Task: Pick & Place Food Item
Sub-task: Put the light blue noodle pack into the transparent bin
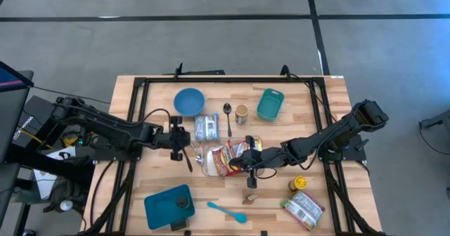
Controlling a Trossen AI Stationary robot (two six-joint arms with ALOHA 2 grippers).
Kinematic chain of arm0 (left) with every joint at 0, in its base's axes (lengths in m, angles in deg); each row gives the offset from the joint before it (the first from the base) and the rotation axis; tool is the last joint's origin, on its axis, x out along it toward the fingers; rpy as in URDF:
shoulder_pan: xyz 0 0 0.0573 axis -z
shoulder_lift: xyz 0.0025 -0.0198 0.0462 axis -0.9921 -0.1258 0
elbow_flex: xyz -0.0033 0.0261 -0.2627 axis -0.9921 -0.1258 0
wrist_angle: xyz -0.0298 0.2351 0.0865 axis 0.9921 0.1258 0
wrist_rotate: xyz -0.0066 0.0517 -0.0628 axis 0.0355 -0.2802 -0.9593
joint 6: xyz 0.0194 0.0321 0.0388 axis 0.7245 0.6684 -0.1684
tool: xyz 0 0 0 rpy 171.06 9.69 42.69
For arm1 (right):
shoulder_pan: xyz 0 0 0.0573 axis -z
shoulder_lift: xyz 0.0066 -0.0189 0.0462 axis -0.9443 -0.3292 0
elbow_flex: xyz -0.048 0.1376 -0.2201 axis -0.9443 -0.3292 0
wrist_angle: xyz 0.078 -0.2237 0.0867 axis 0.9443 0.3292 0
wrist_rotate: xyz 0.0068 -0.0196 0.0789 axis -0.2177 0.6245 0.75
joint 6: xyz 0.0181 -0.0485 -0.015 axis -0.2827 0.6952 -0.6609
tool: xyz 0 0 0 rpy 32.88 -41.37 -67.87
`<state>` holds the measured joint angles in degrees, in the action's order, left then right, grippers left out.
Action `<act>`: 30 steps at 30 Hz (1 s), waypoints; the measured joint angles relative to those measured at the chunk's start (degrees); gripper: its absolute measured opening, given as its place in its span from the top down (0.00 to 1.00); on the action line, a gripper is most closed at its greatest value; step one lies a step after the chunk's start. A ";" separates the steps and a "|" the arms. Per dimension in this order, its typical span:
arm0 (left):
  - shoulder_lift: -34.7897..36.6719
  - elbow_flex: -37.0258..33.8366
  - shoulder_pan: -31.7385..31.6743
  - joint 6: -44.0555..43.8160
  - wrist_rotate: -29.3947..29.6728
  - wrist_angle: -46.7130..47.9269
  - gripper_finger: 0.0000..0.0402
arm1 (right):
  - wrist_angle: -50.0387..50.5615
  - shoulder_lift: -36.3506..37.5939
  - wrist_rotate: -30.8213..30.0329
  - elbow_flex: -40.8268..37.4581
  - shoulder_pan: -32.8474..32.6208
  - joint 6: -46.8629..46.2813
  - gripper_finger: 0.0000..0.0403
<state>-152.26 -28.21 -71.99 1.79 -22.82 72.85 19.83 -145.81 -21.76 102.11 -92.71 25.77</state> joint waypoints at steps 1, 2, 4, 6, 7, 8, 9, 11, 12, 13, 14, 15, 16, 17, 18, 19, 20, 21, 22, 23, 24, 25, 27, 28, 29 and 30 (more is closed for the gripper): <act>0.00 -0.29 -0.25 1.10 0.00 -1.19 0.69 | 0.00 0.00 0.00 0.00 0.00 0.00 1.00; 0.00 -0.69 -0.53 2.08 -0.01 -3.01 0.67 | -0.05 0.00 0.00 0.00 0.01 0.00 1.00; 0.00 -1.87 -0.97 3.55 -0.83 -7.36 0.63 | -0.20 0.00 0.00 0.00 0.00 0.00 1.00; 0.00 -3.13 -1.38 5.10 -2.98 -10.36 0.60 | -0.17 0.00 0.00 0.00 0.00 -0.02 1.00; 0.00 -3.65 -1.56 5.44 -3.67 -10.61 0.58 | -0.17 0.00 0.00 0.00 0.00 -0.02 1.00; 0.00 -4.05 -1.70 5.52 -3.73 -10.43 0.57 | -0.19 0.00 0.00 0.00 0.00 -0.02 1.00; 0.00 -4.45 -1.91 5.54 -3.74 -10.44 0.56 | -0.17 0.00 0.00 0.00 -0.02 -0.02 1.00; 0.00 -4.96 -2.38 5.59 -3.72 -10.52 0.53 | -0.17 0.00 0.00 0.00 -0.02 -0.01 1.00; 0.00 -5.18 -2.65 5.59 -3.70 -10.86 0.53 | -0.17 0.00 0.00 0.00 -0.02 -0.01 1.00; 0.00 -5.50 -2.85 5.59 -3.68 -11.51 0.52 | -0.17 0.00 0.00 0.00 -0.02 -0.02 1.00; 0.00 -5.78 -3.09 5.59 -3.69 -11.90 0.51 | -0.17 0.00 0.00 0.00 0.01 -0.01 1.00; 0.00 -6.17 -3.33 5.59 -3.69 -12.31 0.50 | -0.17 0.00 0.00 0.00 0.16 -0.02 1.00; 0.00 -6.67 -3.52 5.61 -3.66 -13.17 0.50 | -0.19 0.00 0.00 0.00 0.31 -0.02 1.00; 0.00 -7.08 -3.64 5.61 -3.69 -14.03 0.50 | -0.17 0.00 0.00 0.00 0.33 -0.02 1.00; 0.00 -7.56 -3.73 5.61 -3.69 -15.17 0.49 | -0.18 0.00 0.00 0.00 0.33 -0.02 1.00; 0.00 -8.08 -3.75 5.61 -3.69 -16.27 0.49 | -0.18 0.00 0.00 0.00 0.33 -0.02 1.00; 0.00 -8.67 -3.75 5.61 -3.69 -17.44 0.49 | -0.20 0.00 -0.02 0.00 0.33 -0.01 1.00; 0.00 -9.24 -3.75 5.61 -3.70 -18.50 0.48 | -0.17 0.00 -0.01 0.00 0.35 -0.01 1.00; 0.00 -9.72 -3.75 5.63 -3.67 -19.42 0.48 | -0.17 0.00 -0.01 0.00 0.35 -0.01 1.00; 0.00 -10.16 -3.75 5.64 -3.69 -20.40 0.48 | -0.17 0.00 0.00 0.00 0.35 0.00 1.00; 0.00 -10.44 -3.75 5.64 -3.70 -20.72 0.48 | -0.17 0.00 0.00 0.00 0.35 -0.01 1.00; 0.00 -10.72 -3.75 5.63 -3.69 -20.71 0.49 | -0.18 0.00 0.00 0.00 0.35 -0.02 1.00; 0.00 -11.24 -3.75 5.62 -3.71 -20.63 0.49 | -0.20 0.00 0.00 0.00 0.35 0.00 1.00; 0.00 -11.36 -3.75 5.64 -3.69 -20.67 0.49 | -0.18 0.00 0.00 0.00 0.35 0.00 1.00; 0.00 -11.36 -3.75 5.63 -3.69 -20.86 0.49 | -0.20 0.00 0.00 0.00 0.35 0.00 1.00; -0.01 -11.36 -3.75 5.63 -3.70 -21.31 0.49 | -0.20 0.00 -0.01 0.00 0.35 0.00 1.00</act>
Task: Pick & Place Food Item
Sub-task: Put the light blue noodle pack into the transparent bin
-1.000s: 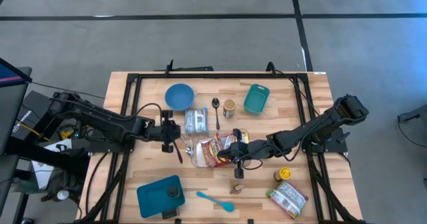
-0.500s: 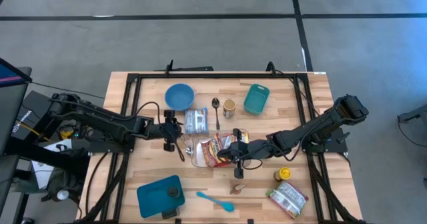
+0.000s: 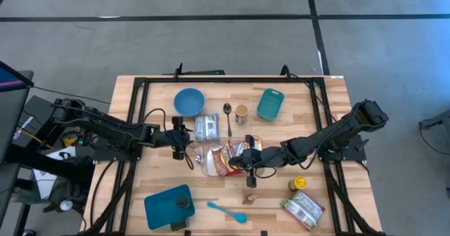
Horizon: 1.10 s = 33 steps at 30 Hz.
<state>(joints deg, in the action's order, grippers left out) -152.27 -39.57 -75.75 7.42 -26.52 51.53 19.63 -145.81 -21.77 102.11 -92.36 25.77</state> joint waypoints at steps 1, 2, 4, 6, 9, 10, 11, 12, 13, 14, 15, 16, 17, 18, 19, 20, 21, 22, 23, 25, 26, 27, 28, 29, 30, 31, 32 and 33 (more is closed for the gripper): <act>0.00 0.00 0.00 0.02 0.00 -0.41 0.49 | -0.01 0.00 0.01 0.00 0.04 0.02 1.00; 0.00 0.00 0.00 0.32 0.01 -0.85 0.49 | -0.02 0.00 0.00 0.00 0.15 0.01 1.00; -0.70 0.02 0.00 1.93 0.01 -2.13 0.49 | -0.02 0.00 0.01 0.00 0.35 0.00 1.00; -1.92 0.02 0.00 2.70 -0.23 -2.70 0.49 | -0.04 0.00 -0.01 0.00 0.46 0.00 1.00; -5.57 0.02 0.00 2.89 -0.69 -4.41 0.49 | -0.04 0.00 -0.01 0.00 0.72 0.00 1.00; -6.79 0.02 0.00 2.98 -0.78 -5.18 0.49 | -0.04 0.00 -0.01 0.00 0.72 0.00 1.00; -8.11 0.02 0.00 2.98 -0.78 -6.47 0.49 | -0.04 0.00 -0.01 0.00 0.72 0.00 1.00; -9.34 0.02 0.00 2.98 -0.78 -7.83 0.50 | -0.04 0.00 -0.01 0.00 0.72 0.00 1.00; -10.37 0.02 0.00 3.01 -0.80 -8.72 0.50 | -0.04 0.00 -0.01 0.00 0.72 0.00 1.00; -11.34 0.00 0.00 3.00 -0.75 -10.00 0.50 | -0.04 0.00 -0.01 0.00 0.72 0.00 1.00; -12.23 0.02 0.00 3.16 -0.76 -11.34 0.50 | -0.04 0.00 0.00 0.00 0.72 0.00 1.00; -12.92 0.02 -0.04 3.96 -0.73 -12.16 0.51 | -0.02 0.00 0.00 0.00 0.72 0.00 1.00; -13.56 0.03 -0.06 5.05 -0.71 -12.66 0.51 | -0.02 0.00 -0.01 0.00 0.72 0.00 1.00; -14.09 0.03 -0.05 5.92 -0.68 -12.64 0.51 | -0.02 0.00 0.01 0.00 0.72 0.00 1.00; -14.63 0.02 -0.07 6.02 -0.62 -12.62 0.51 | -0.02 0.00 0.01 0.00 0.72 0.00 1.00; -15.03 0.02 -0.17 6.00 -0.62 -12.62 0.52 | 0.00 0.00 0.00 0.00 0.72 0.00 1.00; -15.32 0.03 -0.30 6.00 -0.60 -12.67 0.52 | -0.02 0.00 0.00 0.00 0.72 0.00 1.00; -15.56 0.04 -0.37 5.99 -0.59 -12.80 0.52 | 0.00 0.00 0.01 0.00 0.72 0.00 1.00; -15.76 0.04 -0.37 5.98 -0.46 -12.84 0.53 | -0.01 0.00 -0.01 0.00 0.72 0.01 1.00; -16.16 0.04 -0.37 6.00 -0.40 -13.64 0.54 | -0.01 0.00 0.01 0.00 0.72 0.11 1.00; -16.16 0.04 -0.37 5.98 -0.37 -14.01 0.55 | -0.02 0.00 -0.01 0.00 0.72 0.28 1.00; -16.16 0.04 -0.37 5.99 -0.34 -14.70 0.56 | -0.02 0.00 -0.01 0.00 0.72 0.28 1.00; -16.16 0.04 -0.37 5.96 -0.31 -15.30 0.57 | 0.00 0.00 0.00 0.00 0.72 0.30 1.00; -16.14 0.04 -0.37 5.98 -0.14 -15.65 0.58 | -0.02 0.00 -0.01 0.00 0.72 0.41 1.00; -16.14 0.04 -0.37 5.98 0.12 -15.61 0.59 | -0.02 0.00 -0.01 0.00 0.72 0.42 1.00; -16.14 0.04 -0.37 5.98 0.19 -15.51 0.60 | -0.02 0.00 -0.01 0.00 0.72 0.42 1.00; -16.14 0.04 -0.37 5.97 0.21 -15.49 0.61 | -0.02 0.00 -0.01 0.00 0.72 0.42 1.00; -16.14 0.04 -0.37 5.96 0.21 -15.49 0.63 | -0.02 0.00 -0.01 0.00 0.72 0.44 1.00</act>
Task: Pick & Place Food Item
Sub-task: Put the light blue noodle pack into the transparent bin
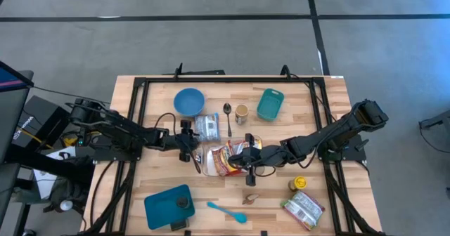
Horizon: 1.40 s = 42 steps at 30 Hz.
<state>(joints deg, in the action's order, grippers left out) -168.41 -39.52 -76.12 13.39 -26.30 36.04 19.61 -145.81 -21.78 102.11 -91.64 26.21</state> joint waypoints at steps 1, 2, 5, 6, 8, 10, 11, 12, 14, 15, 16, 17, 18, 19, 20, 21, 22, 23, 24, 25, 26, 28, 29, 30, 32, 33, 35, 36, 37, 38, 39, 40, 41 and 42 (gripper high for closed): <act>0.00 0.00 0.00 0.01 0.02 0.00 0.64 | 0.00 0.00 0.02 0.00 0.00 0.00 1.00; 0.00 0.00 0.00 -0.01 0.02 0.00 0.65 | 0.00 0.00 0.00 0.00 0.00 0.00 1.00; 0.00 0.00 0.00 -0.18 0.02 0.00 0.69 | 0.00 0.00 0.01 0.00 0.00 0.00 1.00; 0.00 0.00 0.00 -0.18 0.02 0.00 0.70 | 0.00 0.00 0.00 0.00 0.00 0.00 1.00; 0.00 0.00 0.00 -0.33 0.02 0.00 0.72 | 0.00 0.00 0.02 0.00 0.00 0.00 1.00; 0.00 0.00 0.00 -0.55 0.02 0.00 0.74 | 0.00 0.00 0.02 0.00 0.00 0.00 1.00; 0.00 0.00 0.00 -0.61 0.02 0.00 0.74 | 0.00 0.00 0.02 0.00 0.00 0.00 1.00; 0.00 0.00 0.00 -0.62 0.02 0.00 0.75 | 0.00 0.00 0.00 0.00 0.00 0.00 1.00; 0.00 0.00 0.00 -0.63 0.02 0.00 0.76 | -0.02 0.00 0.01 0.00 0.01 -0.01 1.00; 0.00 0.00 0.00 -0.62 0.02 0.00 0.77 | -0.02 0.00 0.02 0.00 0.02 -0.02 1.00; 0.00 0.00 0.00 -0.62 0.02 0.00 0.78 | -0.02 0.00 0.00 0.00 0.02 0.00 1.00; 0.00 0.00 0.00 -0.64 0.02 0.00 0.78 | -0.02 0.00 0.00 0.00 0.00 0.00 1.00; 0.00 0.00 0.00 -0.64 0.02 0.00 0.79 | 0.00 0.00 0.01 0.00 0.00 -0.02 1.00; 0.00 0.00 0.00 -0.64 0.02 0.00 0.81 | -0.02 0.00 0.02 0.00 0.00 -0.02 1.00; 0.00 0.00 0.00 -0.64 0.02 0.00 0.82 | -0.02 0.00 0.02 0.00 0.00 -0.02 1.00; 0.00 0.00 0.00 -0.64 0.02 0.00 0.83 | -0.02 0.00 0.01 0.00 0.00 -0.02 1.00; 0.00 0.00 0.00 -0.64 0.03 0.00 0.85 | -0.02 0.00 0.00 0.00 0.00 -0.02 1.00; 0.00 0.00 0.00 -0.65 -0.03 0.00 0.86 | -0.02 0.00 0.01 0.00 -0.02 -0.02 1.00; 0.00 0.00 0.00 -0.66 -0.25 0.00 0.88 | -0.02 0.00 0.00 0.00 -0.02 -0.02 1.00; 0.00 0.00 0.00 -0.67 -0.56 0.00 0.89 | -0.02 0.00 0.00 0.00 -0.02 -0.02 1.00; 0.00 0.00 0.00 -0.77 -0.59 -0.02 0.91 | -0.02 0.00 0.02 0.00 -0.02 -0.02 1.00; 0.00 0.00 0.00 -2.02 -0.62 -0.02 0.94 | -0.02 0.00 0.02 0.00 -0.02 -0.02 1.00; 0.00 0.00 0.00 -2.90 -0.62 -0.02 0.96 | -0.02 0.00 0.02 0.00 -0.02 0.00 1.00; 0.00 0.00 0.00 -3.31 -0.62 -0.02 0.98 | -0.02 0.00 0.01 0.00 -0.02 -0.01 1.00; 0.00 0.00 0.00 -3.52 -0.64 -0.03 0.99 | -0.02 0.00 0.01 0.00 -0.02 -0.02 1.00; 0.00 0.00 0.00 -3.56 -0.64 -0.03 0.99 | -0.02 0.00 0.00 0.00 -0.02 0.00 1.00; 0.00 0.00 0.00 -3.62 -0.53 -0.03 0.99 | -0.02 0.00 0.00 0.00 -0.02 0.00 1.00; 0.00 0.00 0.00 -3.62 -0.46 -0.04 0.99 | -0.02 0.00 0.00 0.00 -0.02 0.00 1.00; 0.06 0.00 0.00 -3.62 -0.39 -0.03 0.99 | -0.02 0.00 0.00 0.00 -0.02 0.00 1.00; 0.27 0.00 0.00 -3.64 -0.37 0.04 1.00 | -0.02 0.00 0.00 0.00 -0.02 -0.02 1.00; 0.53 0.00 0.00 -3.64 -0.35 0.02 1.00 | -0.02 0.00 0.02 0.00 -0.02 -0.02 1.00; 0.77 0.00 0.00 -3.64 -0.27 0.00 1.00 | -0.02 0.00 0.00 0.00 -0.02 -0.01 1.00; 1.19 0.00 0.00 -3.64 0.10 0.11 1.00 | -0.02 0.00 0.02 0.00 -0.06 -0.02 1.00; 1.71 0.00 0.01 -3.64 0.82 0.14 1.00 | -0.02 0.00 0.00 0.00 -0.13 -0.02 1.00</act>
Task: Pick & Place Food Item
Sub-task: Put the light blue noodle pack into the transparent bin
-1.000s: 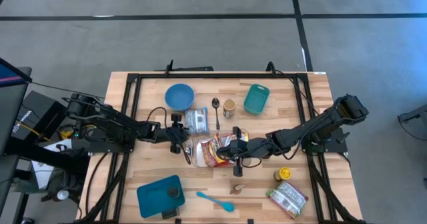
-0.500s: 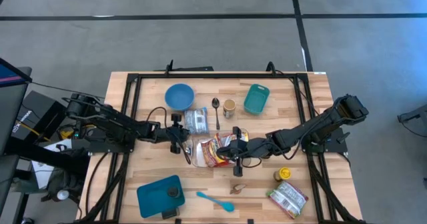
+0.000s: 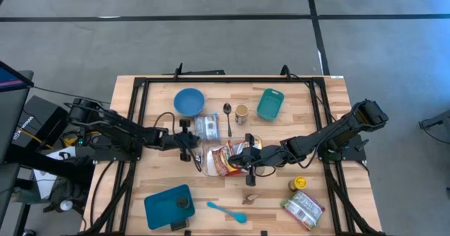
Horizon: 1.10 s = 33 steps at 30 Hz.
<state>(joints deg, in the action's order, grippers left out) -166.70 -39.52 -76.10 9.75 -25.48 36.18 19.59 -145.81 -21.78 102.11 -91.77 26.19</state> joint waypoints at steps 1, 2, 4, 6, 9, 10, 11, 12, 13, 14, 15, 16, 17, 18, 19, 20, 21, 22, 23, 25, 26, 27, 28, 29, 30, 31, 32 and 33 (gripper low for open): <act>0.69 0.00 0.01 -0.02 0.56 -0.09 1.00 | 0.00 0.00 0.01 0.00 0.00 0.00 1.00; 1.55 0.00 0.01 -0.03 0.91 -0.07 1.00 | 0.00 0.00 0.02 0.00 0.00 0.00 1.00; 3.30 0.00 0.01 -0.04 1.16 -0.19 1.00 | 0.00 0.00 0.02 0.00 0.00 0.00 1.00; 5.16 0.00 0.01 -0.04 1.19 -0.10 1.00 | 0.00 0.00 0.01 0.00 0.02 0.00 1.00; 8.53 0.00 0.01 -0.04 1.18 -0.15 1.00 | 0.00 0.00 0.01 0.00 0.02 0.00 1.00; 9.60 0.00 0.01 -0.04 1.25 -0.12 1.00 | 0.00 0.00 0.01 0.00 0.02 0.00 1.00; 10.77 0.00 0.01 -0.04 1.55 -0.07 1.00 | 0.00 0.00 0.00 0.00 0.02 0.00 1.00; 11.95 0.00 0.01 -0.04 1.75 -0.13 1.00 | -0.02 0.00 0.01 0.00 0.02 0.00 1.00; 12.92 0.00 0.01 -0.04 1.80 -0.24 1.00 | -0.05 0.00 0.01 0.00 0.02 0.00 1.00; 13.96 0.00 0.01 -0.07 1.80 -0.07 1.00 | -0.12 0.00 0.02 0.00 0.02 0.00 1.00; 14.87 0.00 0.01 -0.33 1.82 -0.05 1.00 | -0.22 0.00 0.00 0.00 0.02 0.00 1.00; 15.77 0.00 0.01 -0.88 1.87 -0.07 1.00 | -0.36 0.00 0.02 0.00 0.02 0.01 1.00; 16.57 0.00 0.01 -1.33 2.11 -0.07 1.00 | -0.52 0.00 0.02 0.00 0.02 0.00 1.00; 17.25 0.00 0.01 -1.79 2.30 -0.08 1.00 | -0.61 0.00 0.00 0.00 0.02 0.02 1.00; 17.90 0.00 0.01 -2.41 2.65 -0.05 1.00 | -0.68 0.00 0.01 0.00 0.03 0.01 1.00; 18.60 0.00 0.01 -2.72 2.93 -0.07 1.00 | -0.82 0.00 0.01 0.00 0.06 0.02 1.00; 19.18 0.00 0.01 -2.85 3.34 -0.08 1.00 | -0.93 0.00 0.00 0.00 0.11 0.02 1.00; 19.64 0.00 0.01 -2.88 3.64 -0.11 1.00 | -1.00 0.00 0.00 0.00 0.13 0.02 1.00; 20.05 0.00 0.01 -2.93 3.70 -0.10 1.00 | -0.99 0.00 0.00 0.00 0.13 0.02 1.00; 20.93 0.00 0.01 -3.02 3.74 -0.09 1.00 | -0.98 0.00 0.00 0.00 0.13 0.02 1.00; 21.32 0.00 0.01 -3.04 3.76 -0.12 1.00 | -0.98 0.00 0.00 0.00 0.13 0.03 1.00; 21.68 0.00 0.01 -3.37 3.76 -0.12 1.00 | -0.98 0.00 0.00 0.00 0.13 0.02 1.00; 22.08 0.00 0.01 -4.01 3.74 -0.08 1.00 | -0.93 0.00 0.00 0.00 0.13 0.03 1.00; 22.48 0.00 0.01 -4.54 3.76 -0.11 1.00 | -0.87 0.00 0.00 0.00 0.13 0.05 1.00; 22.86 0.00 0.01 -5.19 3.78 -0.23 1.00 | -0.83 0.00 0.00 0.00 0.13 0.09 1.00; 23.34 0.00 0.01 -5.50 3.77 -0.11 1.00 | -0.65 0.00 -0.10 0.00 0.15 0.16 1.00; 23.81 0.00 0.01 -5.64 3.77 -0.10 1.00 | -0.34 0.00 -0.44 0.00 0.17 0.22 1.00; 24.27 0.00 0.03 -5.77 3.79 -0.18 1.00 | 0.02 0.00 -1.17 0.00 0.17 0.22 1.00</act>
<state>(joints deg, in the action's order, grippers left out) -142.42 -39.52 -76.07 3.98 -21.70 36.00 19.61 -145.81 -22.95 102.11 -91.60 26.40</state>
